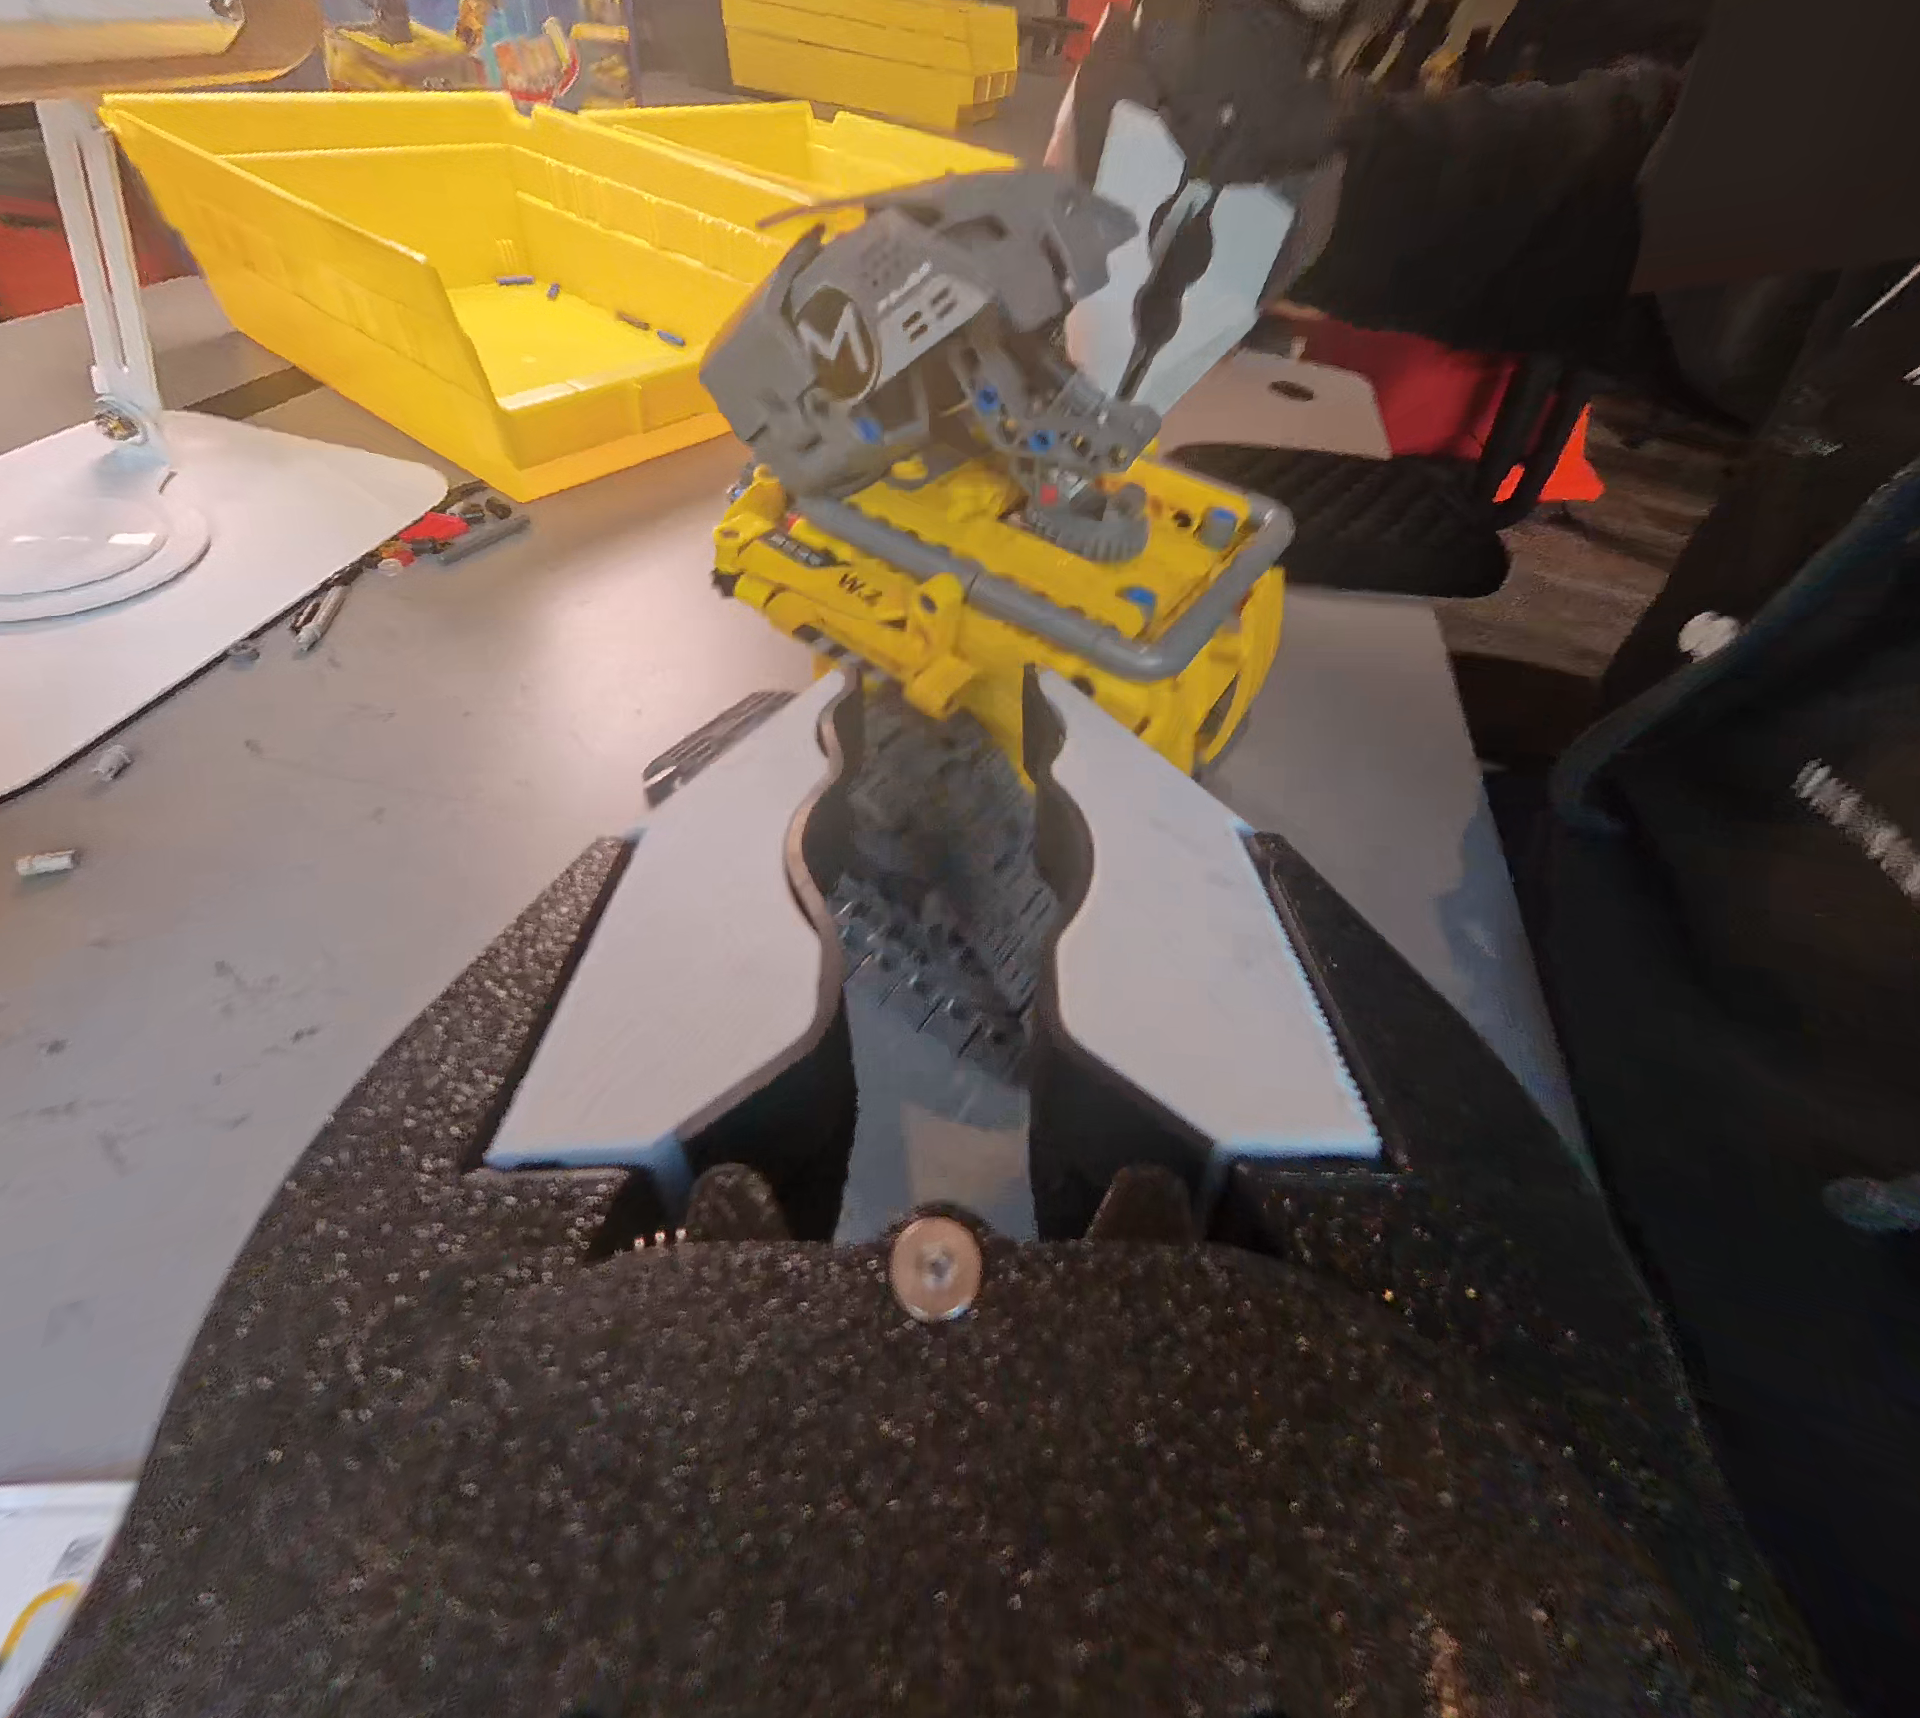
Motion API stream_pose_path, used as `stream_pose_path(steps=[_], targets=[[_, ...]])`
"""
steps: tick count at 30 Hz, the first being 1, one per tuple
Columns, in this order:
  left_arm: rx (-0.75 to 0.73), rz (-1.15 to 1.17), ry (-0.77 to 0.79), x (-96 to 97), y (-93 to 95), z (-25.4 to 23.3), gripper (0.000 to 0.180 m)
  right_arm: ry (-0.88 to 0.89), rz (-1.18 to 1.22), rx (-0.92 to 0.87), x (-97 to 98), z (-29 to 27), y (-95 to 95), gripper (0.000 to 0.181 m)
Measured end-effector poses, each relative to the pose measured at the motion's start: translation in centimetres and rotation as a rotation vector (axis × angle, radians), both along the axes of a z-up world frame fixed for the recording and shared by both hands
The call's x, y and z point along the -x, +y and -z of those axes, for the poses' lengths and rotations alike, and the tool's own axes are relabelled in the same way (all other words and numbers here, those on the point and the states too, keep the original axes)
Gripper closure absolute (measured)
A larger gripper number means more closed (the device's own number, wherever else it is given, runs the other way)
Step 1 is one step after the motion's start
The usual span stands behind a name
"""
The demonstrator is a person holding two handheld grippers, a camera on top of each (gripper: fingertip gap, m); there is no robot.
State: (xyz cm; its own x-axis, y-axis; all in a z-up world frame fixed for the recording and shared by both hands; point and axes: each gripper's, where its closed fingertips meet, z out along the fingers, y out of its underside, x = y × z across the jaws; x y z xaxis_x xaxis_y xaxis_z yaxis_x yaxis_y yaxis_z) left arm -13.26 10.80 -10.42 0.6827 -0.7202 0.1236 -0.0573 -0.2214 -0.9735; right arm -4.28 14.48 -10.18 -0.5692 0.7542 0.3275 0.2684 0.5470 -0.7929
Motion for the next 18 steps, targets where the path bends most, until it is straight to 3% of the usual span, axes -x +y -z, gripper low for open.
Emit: stream_pose_path(steps=[2, 5, 10, 14, 18], targets=[[0.014, -0.002, 0.082, -0.1, 0.0, 1.4, 0.148, -0.020, 0.063, 0.083, -0.5, -0.2, 0.6, 0.177], [0.001, 0.038, 0.042, -1.0, -0.5, 0.7, 0.144, -0.031, 0.157, 0.215, -1.2, -0.8, 1.0, 0.163], [-0.021, 0.045, -0.001, -1.0, -0.8, -0.4, 0.133, 0.012, 0.427, 0.460, -1.4, -1.3, 2.9, 0.156], [-0.029, 0.069, 0.011, -1.8, -1.0, -0.4, 0.127, 0.002, 0.556, 0.560, -0.7, -0.1, 3.2, 0.128], [-0.041, 0.066, 0.039, -2.2, -1.1, 0.0, 0.128, -0.011, 0.566, 0.667, -0.4, 0.8, 2.9, 0.130]])
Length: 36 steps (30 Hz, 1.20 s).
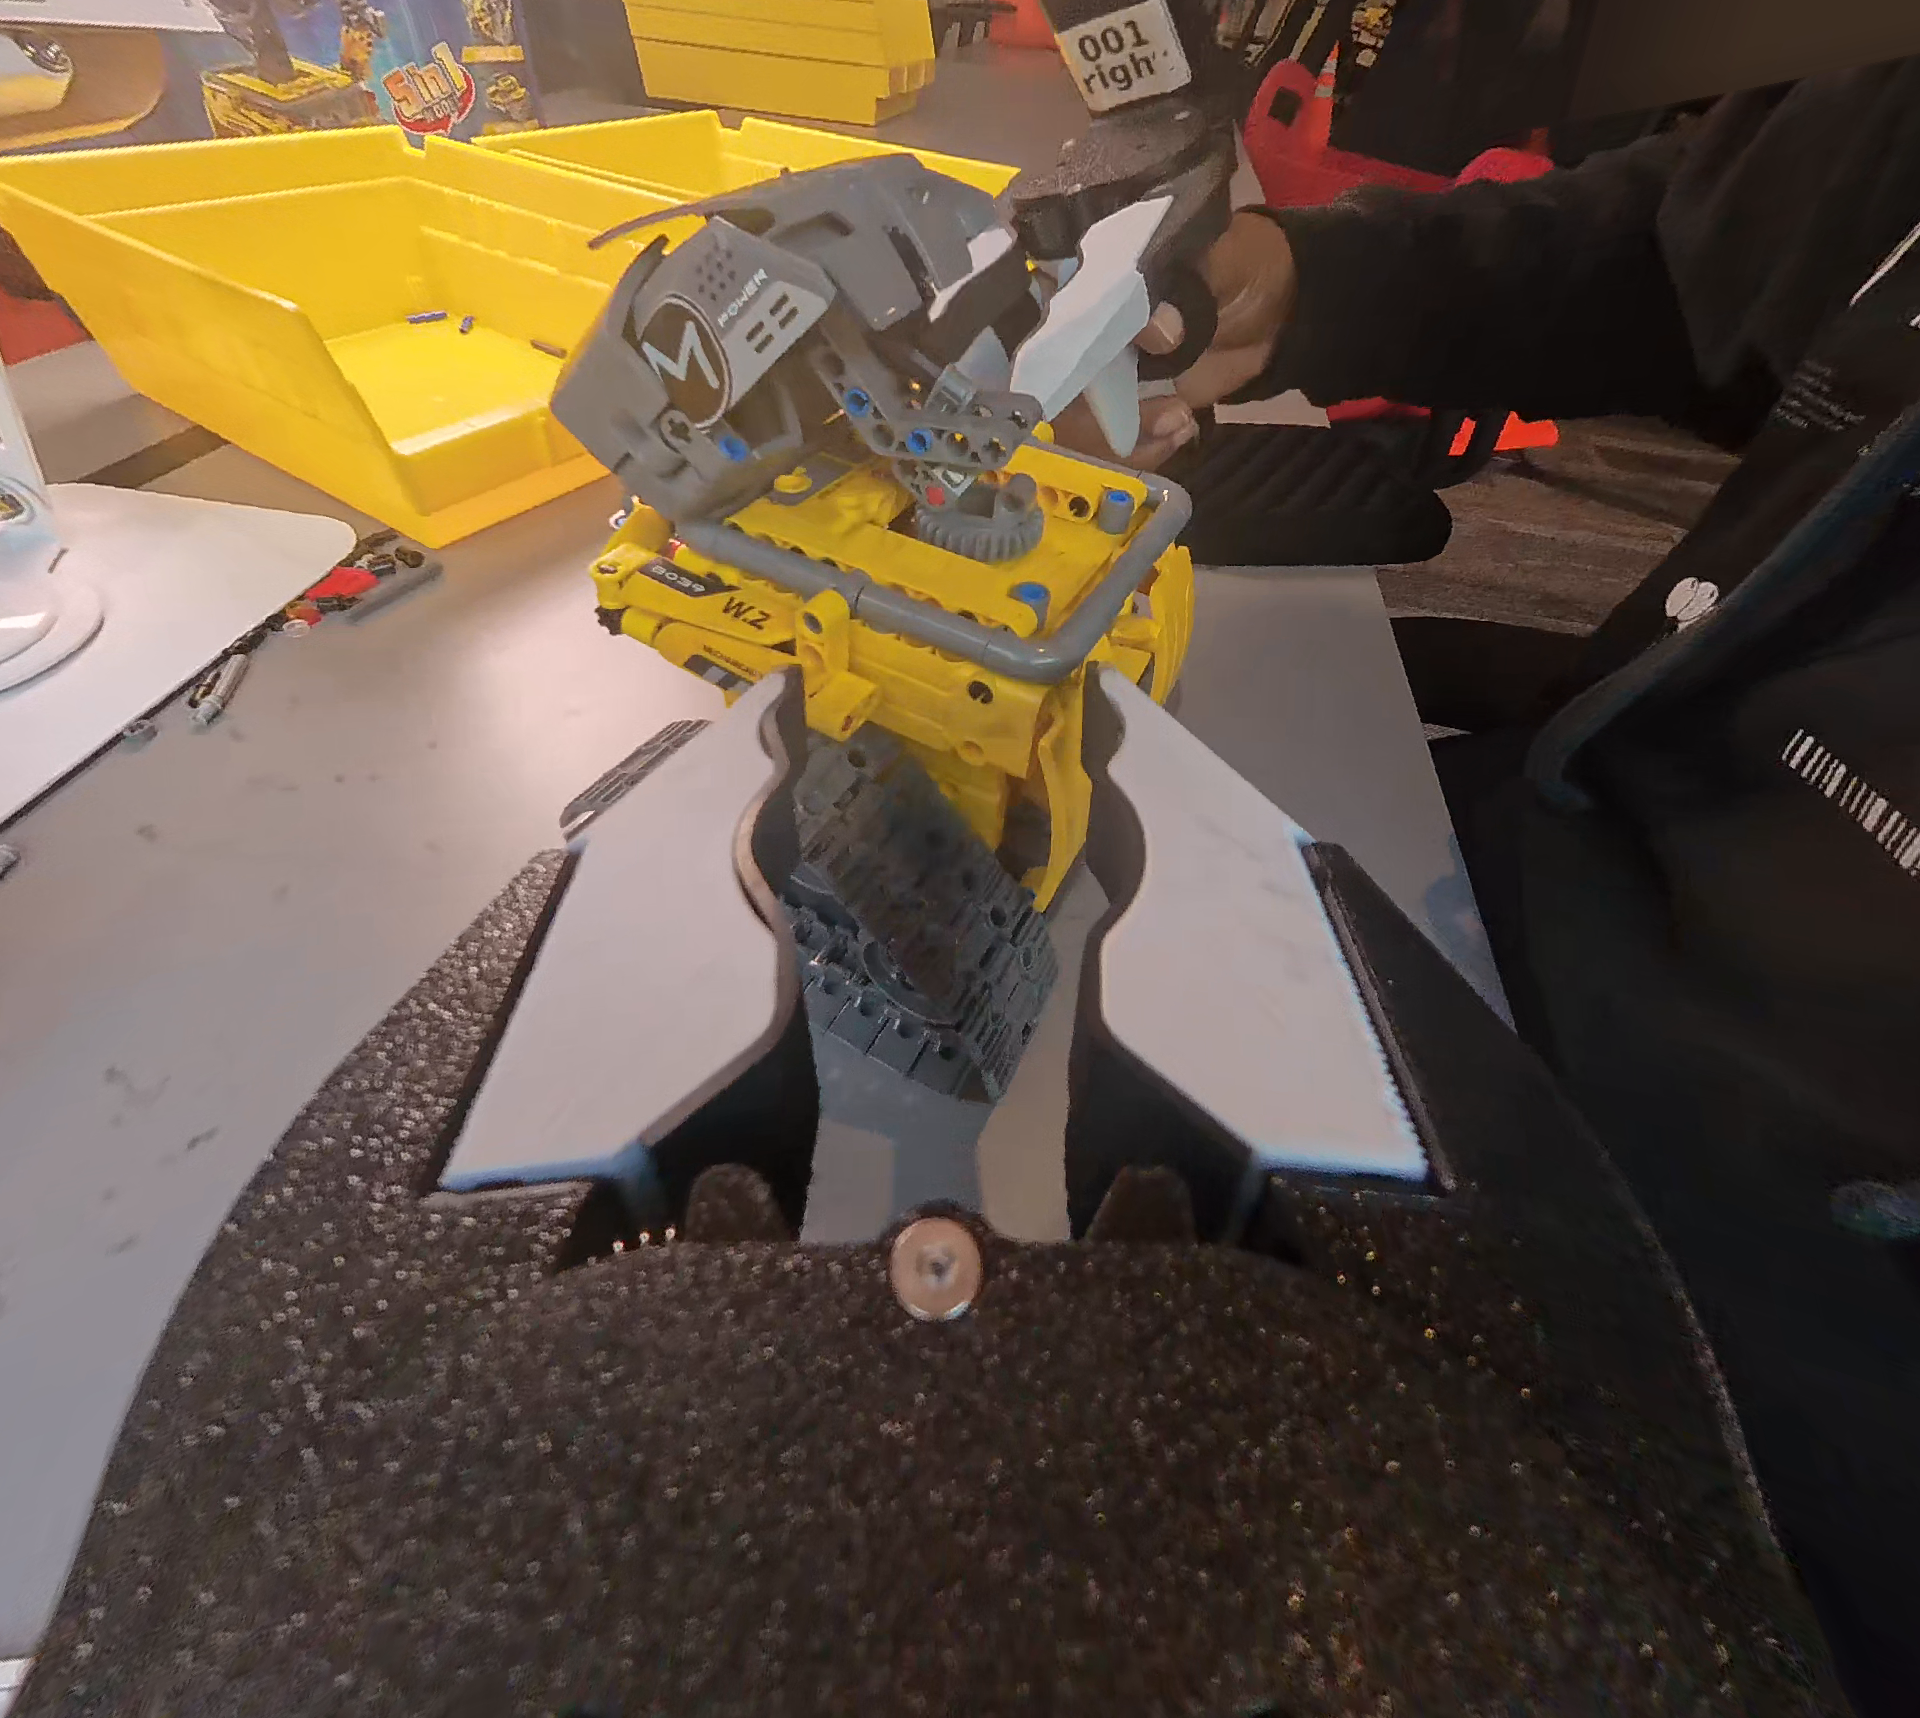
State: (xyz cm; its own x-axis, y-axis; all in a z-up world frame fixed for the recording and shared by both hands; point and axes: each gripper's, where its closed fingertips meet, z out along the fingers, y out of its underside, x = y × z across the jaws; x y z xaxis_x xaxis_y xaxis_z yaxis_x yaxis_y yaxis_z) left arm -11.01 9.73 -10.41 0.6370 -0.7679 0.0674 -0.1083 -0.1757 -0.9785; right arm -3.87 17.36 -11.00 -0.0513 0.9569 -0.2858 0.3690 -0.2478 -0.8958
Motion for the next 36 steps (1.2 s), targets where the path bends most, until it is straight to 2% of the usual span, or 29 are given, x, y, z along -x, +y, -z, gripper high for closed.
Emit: stream_pose_path(steps=[7, 11, 16, 22, 29, 36], targets=[[0.002, -0.004, 0.005, 0.1, 0.1, 0.2, 0.130, 0.094, -0.002, 0.329, -0.1, 0.1, 0.5, 0.153], [0.007, -0.005, 0.004, 0.1, 0.1, 0.3, 0.132, 0.141, -0.033, 0.395, -0.1, 0.1, 0.7, 0.158], [0.013, -0.005, -0.001, 0.2, 0.2, 0.4, 0.134, 0.206, -0.086, 0.602, -0.3, 0.0, 1.0, 0.164], [0.017, -0.002, -0.012, 0.2, 0.3, 0.5, 0.135, 0.244, -0.116, 0.732, -0.4, -0.1, 1.3, 0.167], [0.020, -0.009, -0.021, 0.3, 0.5, 0.5, 0.136, 0.256, -0.109, 0.662, -0.2, -0.2, 1.8, 0.167], [0.013, -0.076, -0.028, 1.9, 1.4, 0.3, 0.146, 0.231, -0.028, 0.441, 1.4, -0.2, 2.8, 0.171]])
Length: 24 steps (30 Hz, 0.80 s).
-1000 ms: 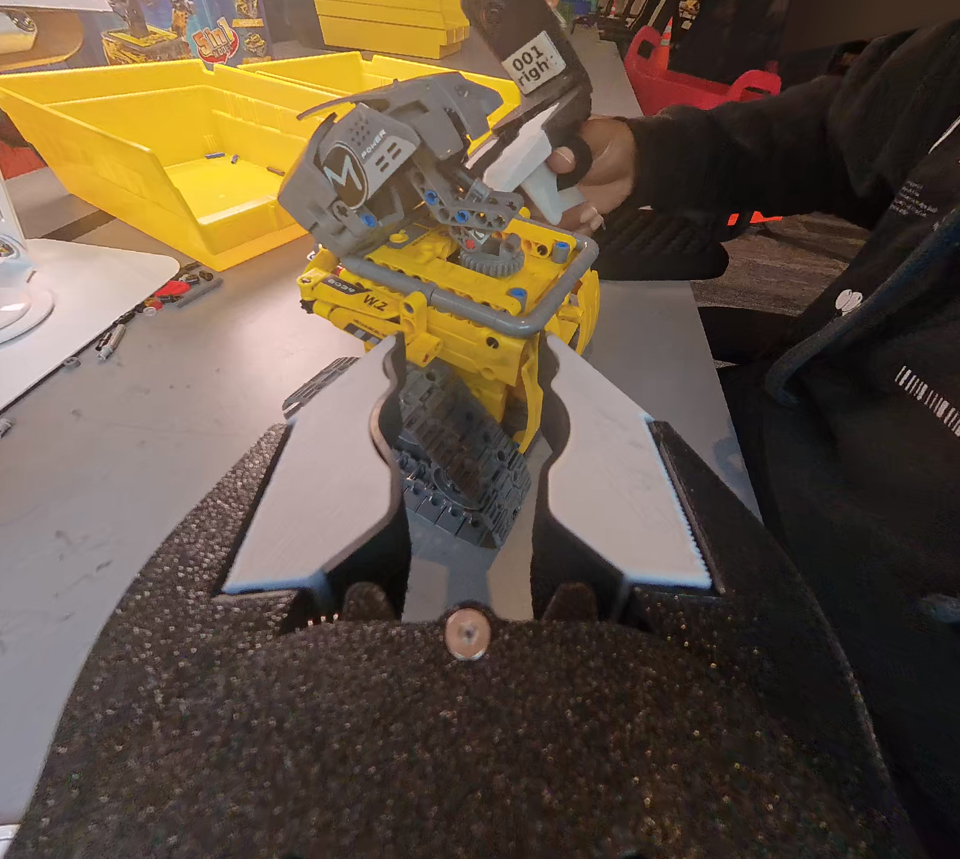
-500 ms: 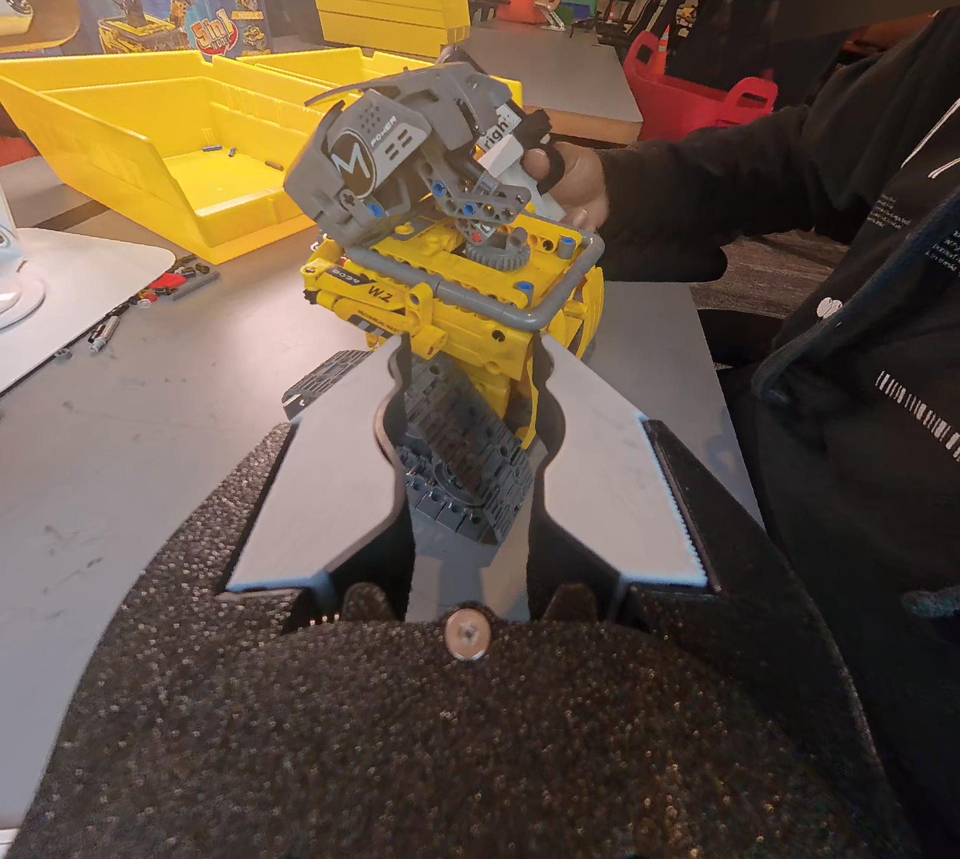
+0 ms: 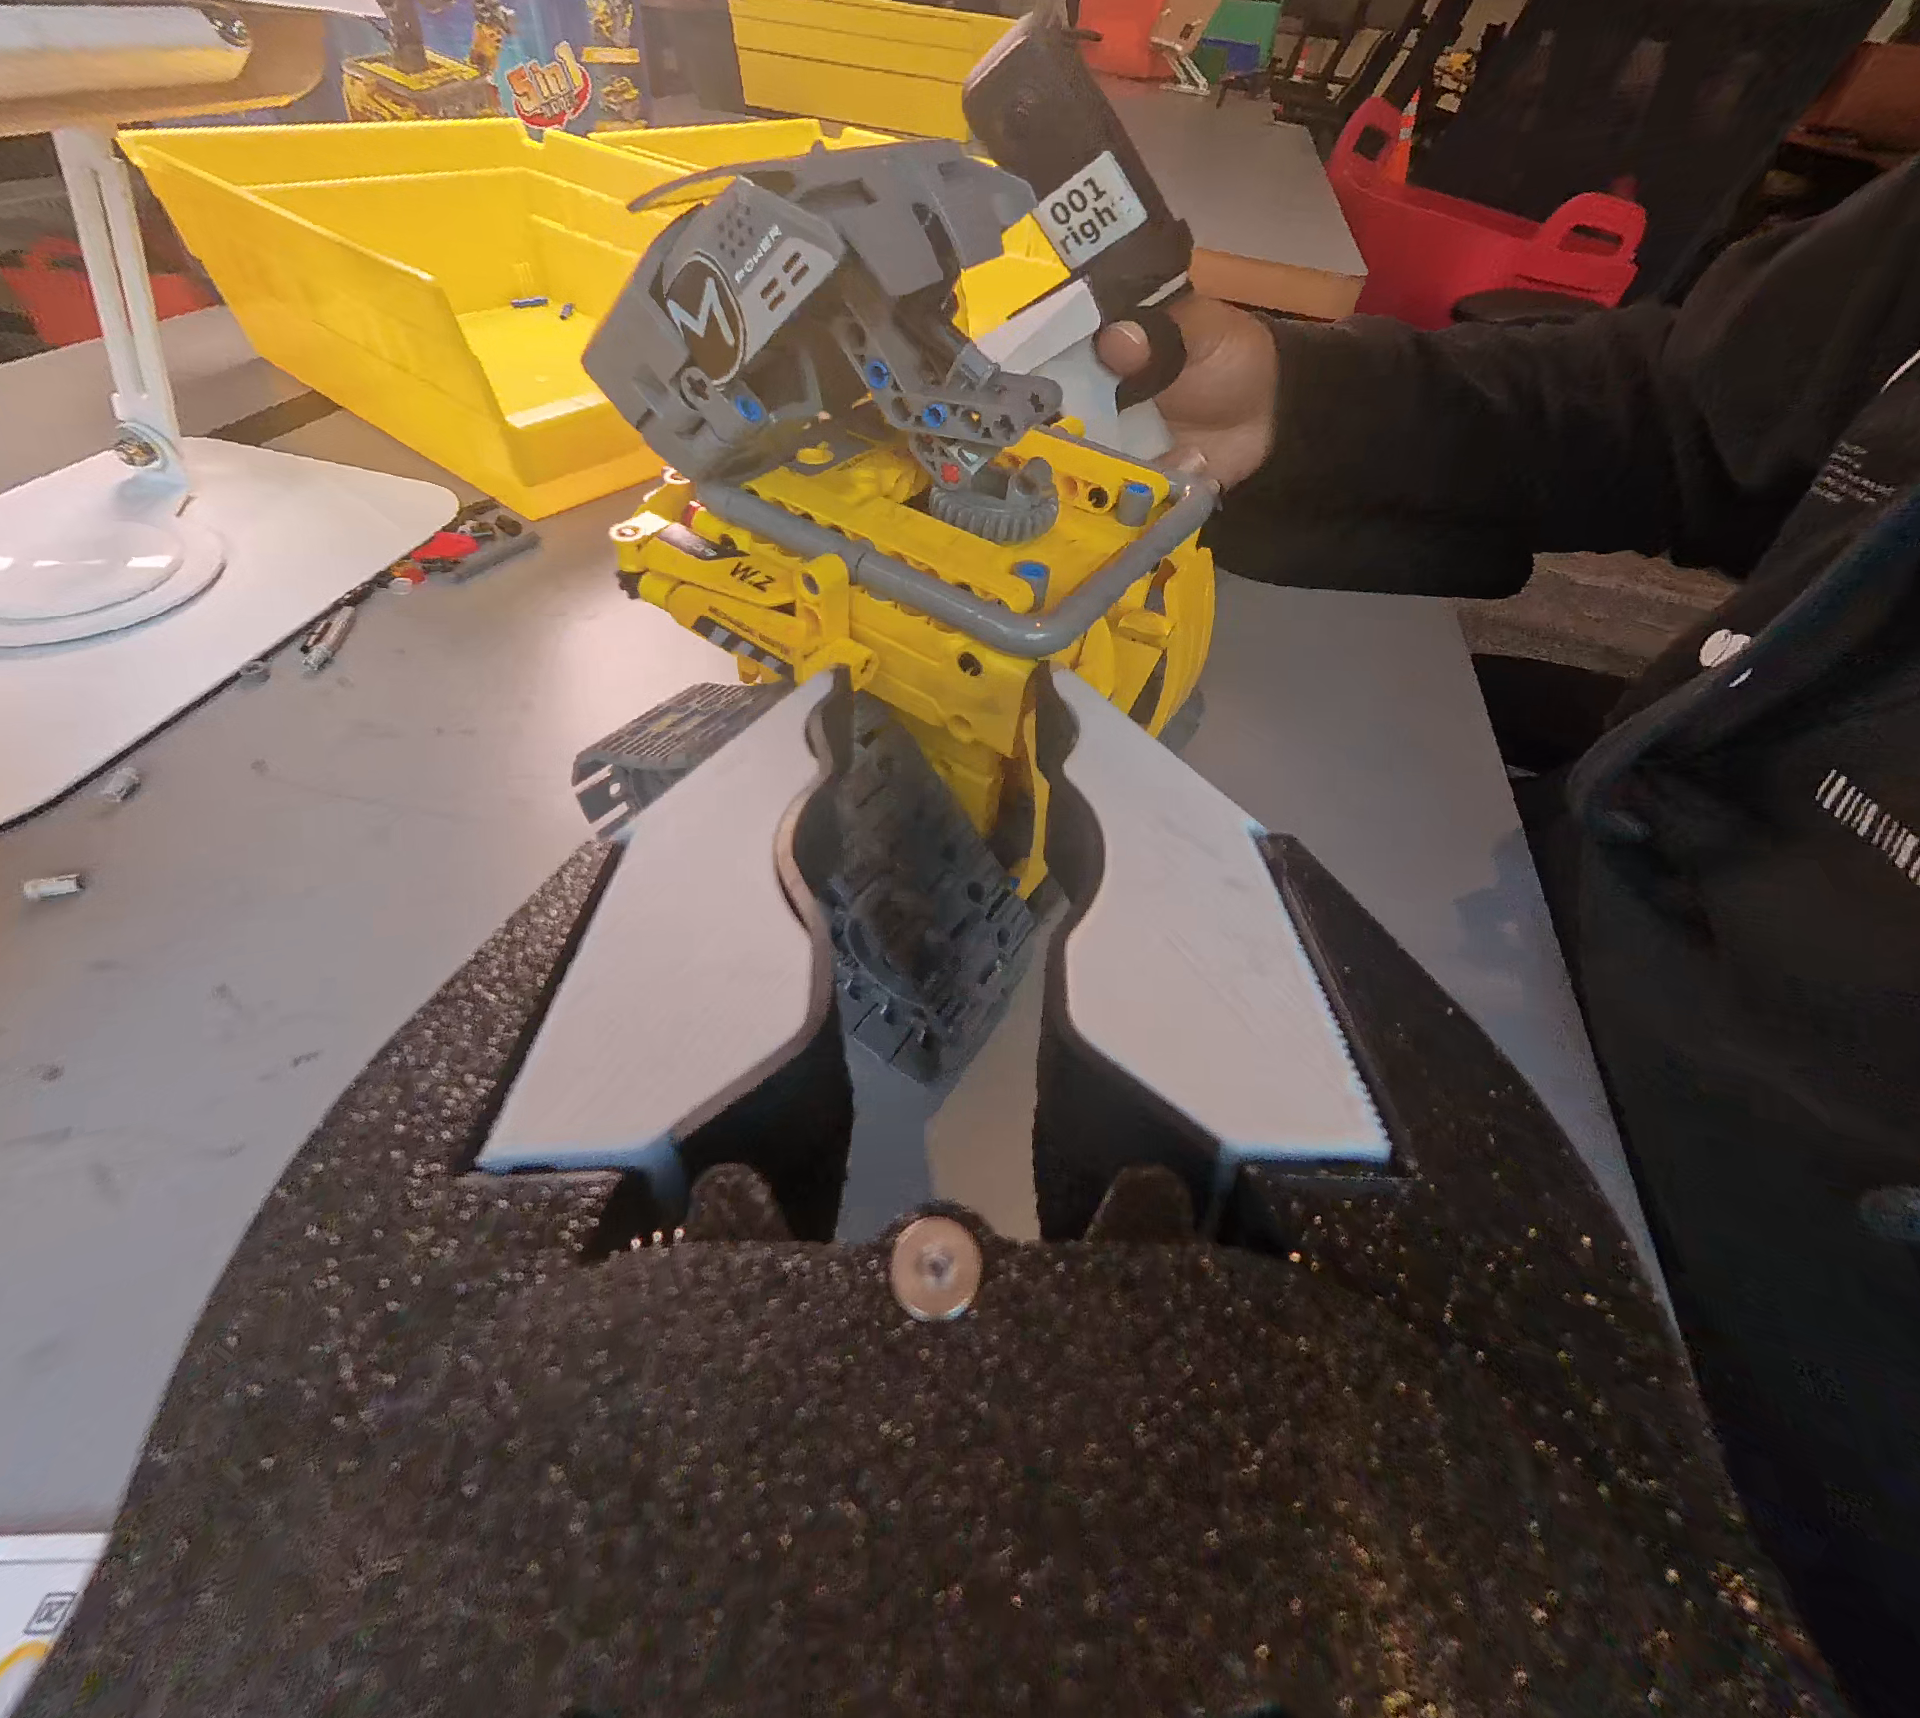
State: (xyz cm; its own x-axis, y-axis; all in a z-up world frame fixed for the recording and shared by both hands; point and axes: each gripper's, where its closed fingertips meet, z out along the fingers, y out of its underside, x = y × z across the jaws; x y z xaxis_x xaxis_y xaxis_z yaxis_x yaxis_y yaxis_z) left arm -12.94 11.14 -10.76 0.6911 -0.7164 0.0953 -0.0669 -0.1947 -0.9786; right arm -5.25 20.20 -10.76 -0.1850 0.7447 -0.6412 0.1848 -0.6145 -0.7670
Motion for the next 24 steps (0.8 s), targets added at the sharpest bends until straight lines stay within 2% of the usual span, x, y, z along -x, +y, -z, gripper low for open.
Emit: stream_pose_path(steps=[9, 13, 20, 24], targets=[[-0.008, -0.060, -0.008, 1.0, 0.8, 0.1, 0.175, 0.003, 0.173, -0.342, 1.0, -0.1, 2.0, 0.169], [-0.015, -0.061, -0.009, 1.0, 0.8, 0.1, 0.176, 0.047, 0.243, -0.398, 0.1, -0.5, 2.4, 0.173], [-0.029, -0.072, -0.020, 1.2, 1.0, -0.1, 0.173, 0.100, 0.346, -0.481, -0.9, -1.9, 3.7, 0.168], [-0.056, -0.128, -0.018, 2.5, 1.4, -0.8, 0.160, 0.074, 0.394, -0.527, -1.4, -1.8, 4.5, 0.165]])
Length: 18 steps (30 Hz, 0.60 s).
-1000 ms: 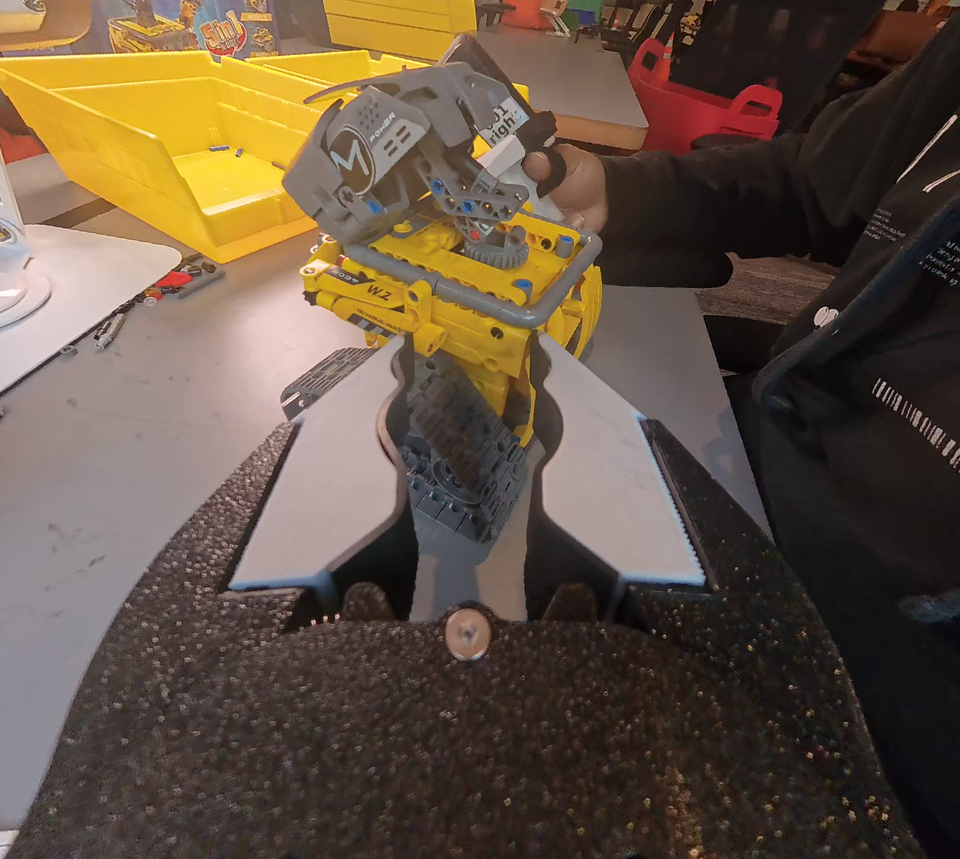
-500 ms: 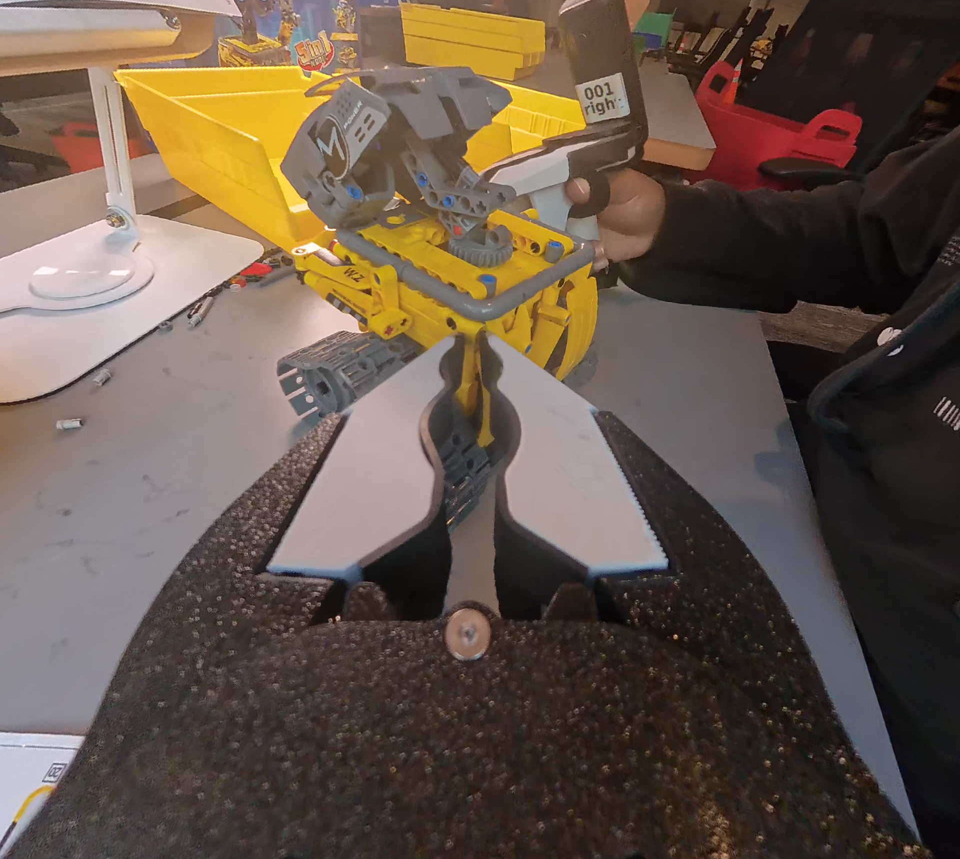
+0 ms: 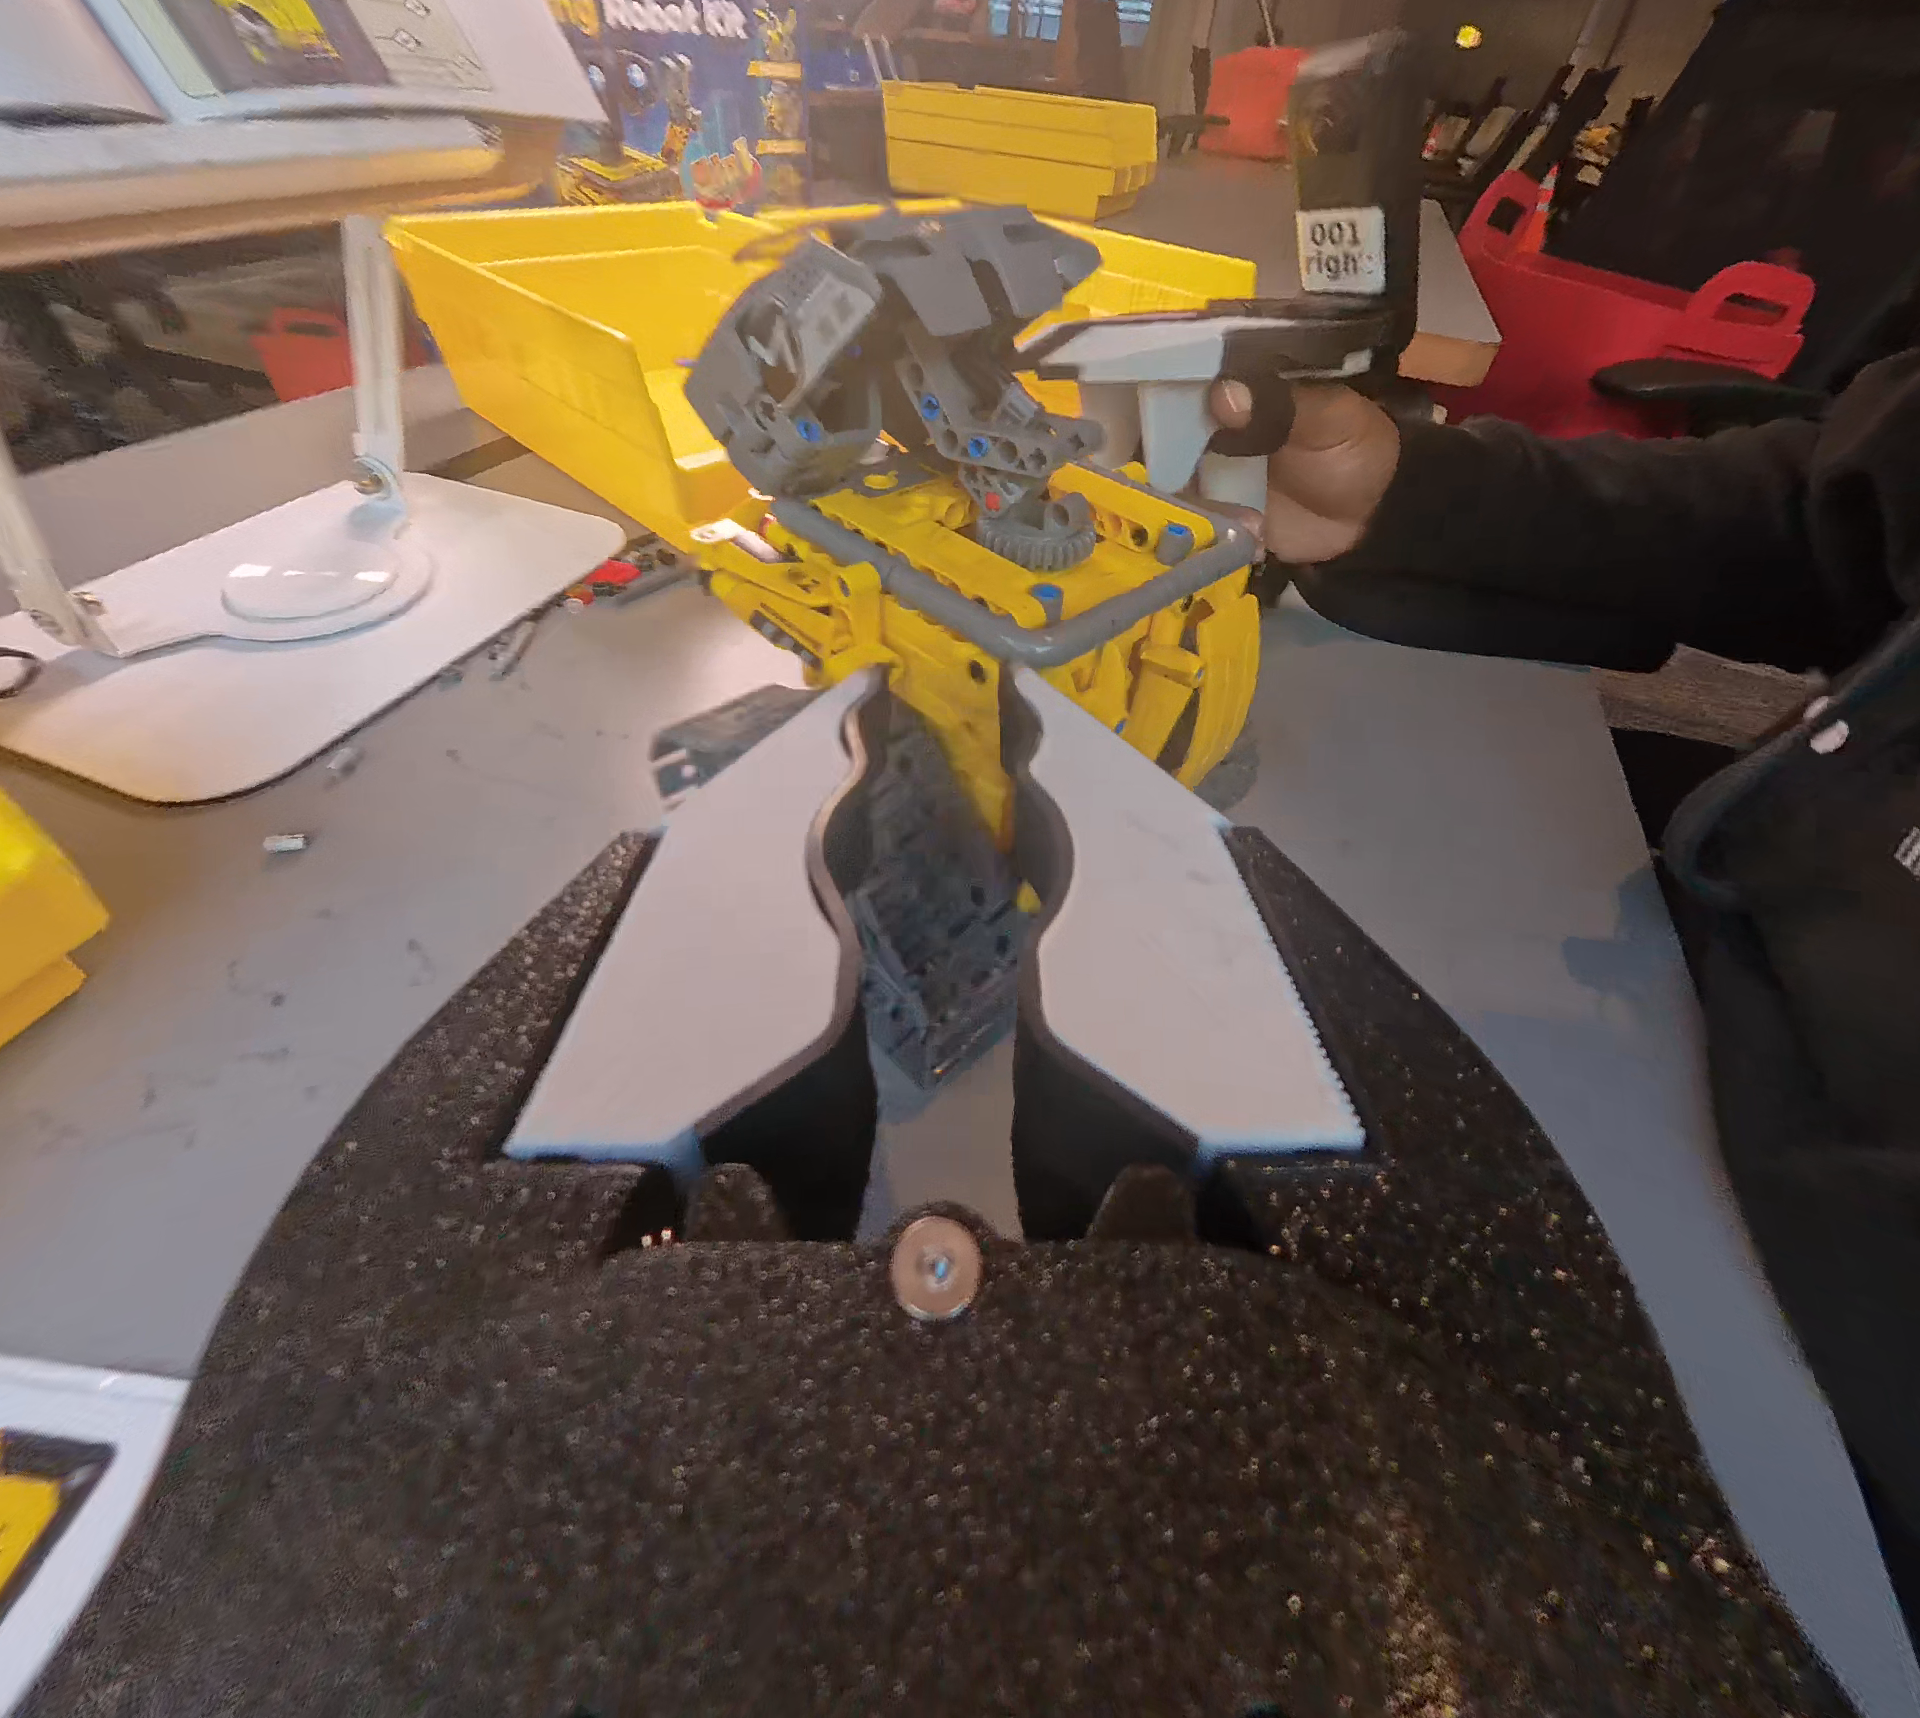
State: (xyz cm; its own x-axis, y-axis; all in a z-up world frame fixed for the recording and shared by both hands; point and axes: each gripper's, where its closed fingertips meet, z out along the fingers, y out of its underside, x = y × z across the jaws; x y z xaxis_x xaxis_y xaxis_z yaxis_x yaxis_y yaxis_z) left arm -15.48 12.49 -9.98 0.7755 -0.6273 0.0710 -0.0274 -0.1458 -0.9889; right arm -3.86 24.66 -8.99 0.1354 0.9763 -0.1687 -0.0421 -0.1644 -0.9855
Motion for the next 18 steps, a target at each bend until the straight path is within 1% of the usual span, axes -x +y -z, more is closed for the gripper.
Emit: stream_pose_path(steps=[2, 4, 5, 6, 7, 9, 11, 13, 16, 18], targets=[[-0.053, -0.118, -0.022, 2.9, 0.5, -1.6, 0.156, -0.007, 0.012, -0.007, -0.1, 0.1, 0.2, 0.165], [-0.054, -0.326, -0.008, 7.9, 1.0, -2.5, 0.151, -0.005, 0.016, 0.001, -0.2, 0.1, 0.3, 0.164], [-0.013, -0.444, 0.021, 10.8, 1.1, -2.2, 0.147, -0.004, 0.018, 0.006, -0.3, 0.1, 0.4, 0.165], [0.050, -0.545, 0.056, 13.4, 0.9, -1.4, 0.138, -0.002, 0.016, 0.012, -0.3, 0.0, 0.4, 0.165], [0.123, -0.624, 0.086, 15.6, 0.4, -0.3, 0.130, 0.001, 0.014, 0.017, -0.4, 0.0, 0.3, 0.165], [0.256, -0.726, 0.132, 18.5, -0.9, 2.0, 0.120, 0.005, 0.011, 0.020, -0.4, -0.1, 0.2, 0.165], [0.348, -0.752, 0.181, 19.6, -2.2, 3.8, 0.114, 0.003, 0.008, 0.018, -0.4, -0.1, 0.2, 0.165], [0.418, -0.720, 0.224, 19.4, -3.3, 5.2, 0.113, -0.010, 0.006, 0.016, -0.4, 0.2, 0.1, 0.165], [0.474, -0.574, 0.264, 17.0, -4.6, 6.4, 0.116, -0.030, 0.010, 0.012, -0.2, 0.6, 0.2, 0.165], [0.508, -0.470, 0.330, 15.3, -5.5, 7.4, 0.114, -0.039, 0.012, 0.015, -0.2, 0.9, 0.3, 0.165]])
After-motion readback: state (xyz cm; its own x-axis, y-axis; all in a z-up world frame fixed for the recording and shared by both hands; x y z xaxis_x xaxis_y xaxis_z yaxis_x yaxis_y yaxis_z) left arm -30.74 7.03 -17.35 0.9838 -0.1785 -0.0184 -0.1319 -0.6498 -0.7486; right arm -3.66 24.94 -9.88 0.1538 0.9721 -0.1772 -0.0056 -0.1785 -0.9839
